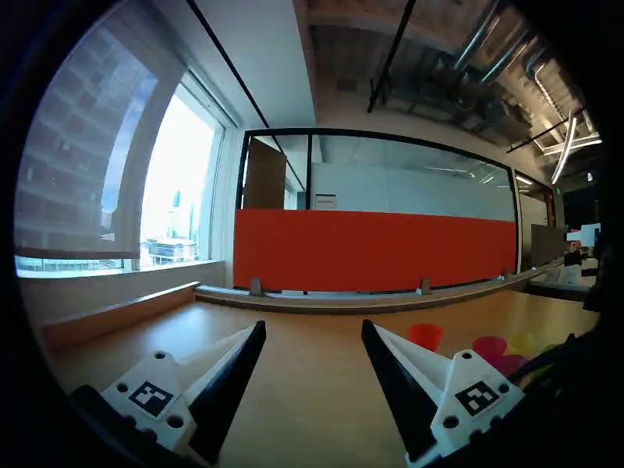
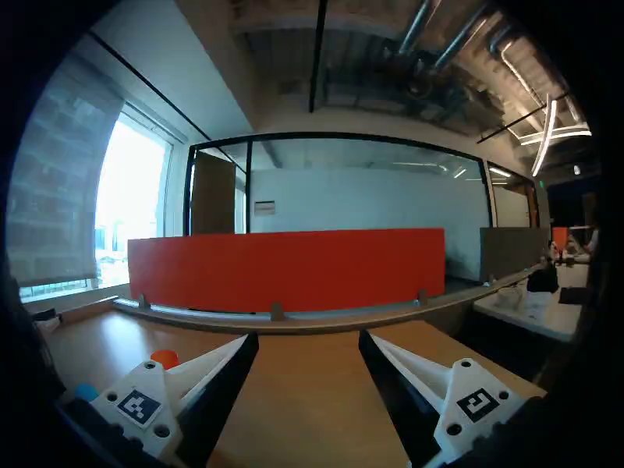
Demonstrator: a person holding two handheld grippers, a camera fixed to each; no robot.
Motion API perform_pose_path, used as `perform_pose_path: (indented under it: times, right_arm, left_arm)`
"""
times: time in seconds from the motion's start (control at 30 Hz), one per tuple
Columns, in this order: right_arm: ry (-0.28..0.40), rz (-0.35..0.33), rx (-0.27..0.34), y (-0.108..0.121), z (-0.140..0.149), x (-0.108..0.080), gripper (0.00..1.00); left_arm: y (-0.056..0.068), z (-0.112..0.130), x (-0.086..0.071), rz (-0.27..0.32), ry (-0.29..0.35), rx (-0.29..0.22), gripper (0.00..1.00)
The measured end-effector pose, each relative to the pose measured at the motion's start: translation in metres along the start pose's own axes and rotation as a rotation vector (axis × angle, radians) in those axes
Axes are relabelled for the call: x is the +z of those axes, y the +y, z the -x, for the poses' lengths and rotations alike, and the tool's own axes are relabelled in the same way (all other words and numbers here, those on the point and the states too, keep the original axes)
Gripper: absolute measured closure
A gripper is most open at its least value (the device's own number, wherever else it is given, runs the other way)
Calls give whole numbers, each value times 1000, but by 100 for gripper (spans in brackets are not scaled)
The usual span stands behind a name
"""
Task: Pour water
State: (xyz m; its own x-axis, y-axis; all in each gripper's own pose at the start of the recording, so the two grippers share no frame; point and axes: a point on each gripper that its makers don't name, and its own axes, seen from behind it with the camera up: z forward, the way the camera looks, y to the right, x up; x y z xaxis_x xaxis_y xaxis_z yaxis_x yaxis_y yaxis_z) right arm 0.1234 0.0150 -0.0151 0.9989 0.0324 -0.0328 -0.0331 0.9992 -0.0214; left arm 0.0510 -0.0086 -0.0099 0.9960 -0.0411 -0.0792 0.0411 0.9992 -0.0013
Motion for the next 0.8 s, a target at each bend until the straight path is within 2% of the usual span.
perform_pose_path:
  times: [0.17, 0.47, 0.8]
  right_arm:
    - [6, 17, 1, 3, 0, 2, 1]
    - [6, 9, -23, -2, -2, 4, 0]
    - [2, 15, -45, -1, -2, 5, 1]
  left_arm:
    - [1, 8, 0, -4, -7, 2, 9]
    - [5, 27, 2, 1, -27, 2, 9]
    - [1, 40, 2, -6, -48, -1, 9]
